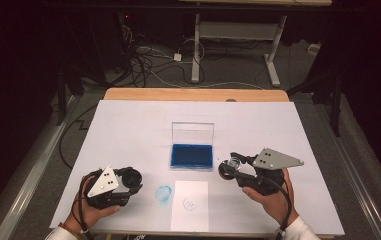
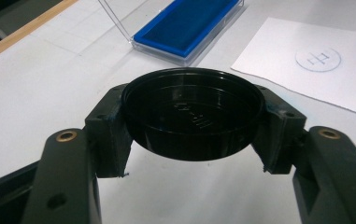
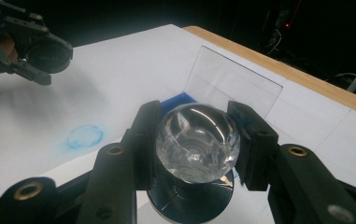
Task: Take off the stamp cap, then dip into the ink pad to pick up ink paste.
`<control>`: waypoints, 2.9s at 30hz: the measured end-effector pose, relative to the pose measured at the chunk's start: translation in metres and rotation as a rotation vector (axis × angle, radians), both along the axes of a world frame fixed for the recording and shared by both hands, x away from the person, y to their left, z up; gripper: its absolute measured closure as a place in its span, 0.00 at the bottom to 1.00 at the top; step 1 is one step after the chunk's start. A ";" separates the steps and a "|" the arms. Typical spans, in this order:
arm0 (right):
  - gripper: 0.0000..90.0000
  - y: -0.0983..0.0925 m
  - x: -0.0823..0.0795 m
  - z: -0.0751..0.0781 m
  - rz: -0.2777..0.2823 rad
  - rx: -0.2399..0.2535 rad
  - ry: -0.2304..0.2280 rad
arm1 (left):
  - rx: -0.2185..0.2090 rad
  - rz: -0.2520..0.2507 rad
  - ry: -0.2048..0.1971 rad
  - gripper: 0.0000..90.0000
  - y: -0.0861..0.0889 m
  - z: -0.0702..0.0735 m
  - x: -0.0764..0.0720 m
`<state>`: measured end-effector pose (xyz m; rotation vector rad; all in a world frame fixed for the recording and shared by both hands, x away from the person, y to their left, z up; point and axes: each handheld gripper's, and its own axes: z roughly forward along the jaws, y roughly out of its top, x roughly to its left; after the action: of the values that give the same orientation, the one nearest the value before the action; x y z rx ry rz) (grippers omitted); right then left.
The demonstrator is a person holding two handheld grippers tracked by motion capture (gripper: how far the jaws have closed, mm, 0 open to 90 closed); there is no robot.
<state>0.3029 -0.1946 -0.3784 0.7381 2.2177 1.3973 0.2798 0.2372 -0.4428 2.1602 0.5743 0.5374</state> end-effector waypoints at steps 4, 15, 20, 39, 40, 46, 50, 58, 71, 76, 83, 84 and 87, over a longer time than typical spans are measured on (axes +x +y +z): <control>0.64 0.002 0.002 0.000 0.004 0.000 -0.001 | 0.008 0.004 0.005 0.40 0.004 -0.002 -0.003; 0.64 0.008 0.013 -0.004 -0.002 -0.015 0.014 | 0.002 0.017 0.023 0.40 0.009 -0.008 0.000; 0.64 0.012 0.019 -0.007 -0.007 -0.023 0.019 | 0.000 0.016 0.029 0.40 0.010 -0.009 0.001; 0.64 0.026 0.033 -0.009 -0.001 -0.044 0.020 | -0.003 0.013 0.047 0.40 0.009 -0.011 0.001; 0.64 0.026 0.033 -0.009 -0.001 -0.045 0.019 | -0.004 0.013 0.047 0.40 0.009 -0.011 0.002; 0.64 0.027 0.034 -0.008 -0.006 -0.040 0.022 | -0.008 0.011 0.055 0.40 0.009 -0.012 0.002; 0.64 0.029 0.037 -0.008 -0.003 -0.042 0.021 | -0.008 0.011 0.056 0.40 0.009 -0.012 0.002; 0.64 0.031 0.040 -0.009 -0.006 -0.051 0.022 | -0.007 0.008 0.057 0.40 0.008 -0.013 0.002; 0.64 0.050 0.065 -0.006 -0.003 -0.058 0.036 | 0.006 0.005 0.061 0.40 0.004 -0.013 0.003; 0.64 0.066 0.076 -0.014 0.010 -0.087 0.054 | 0.007 0.008 0.058 0.40 0.004 -0.013 0.002; 0.64 0.086 0.088 -0.022 0.022 -0.105 0.079 | 0.007 0.006 0.057 0.40 0.004 -0.013 0.002; 0.64 0.089 0.090 -0.024 0.024 -0.111 0.078 | 0.007 0.006 0.056 0.40 0.004 -0.012 0.002; 0.64 0.098 0.095 -0.028 0.026 -0.109 0.087 | 0.002 0.004 0.055 0.40 0.004 -0.012 0.002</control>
<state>0.3978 -0.0965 -0.4063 0.7475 2.3580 1.2671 0.2817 0.2412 -0.4545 2.1820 0.6091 0.4821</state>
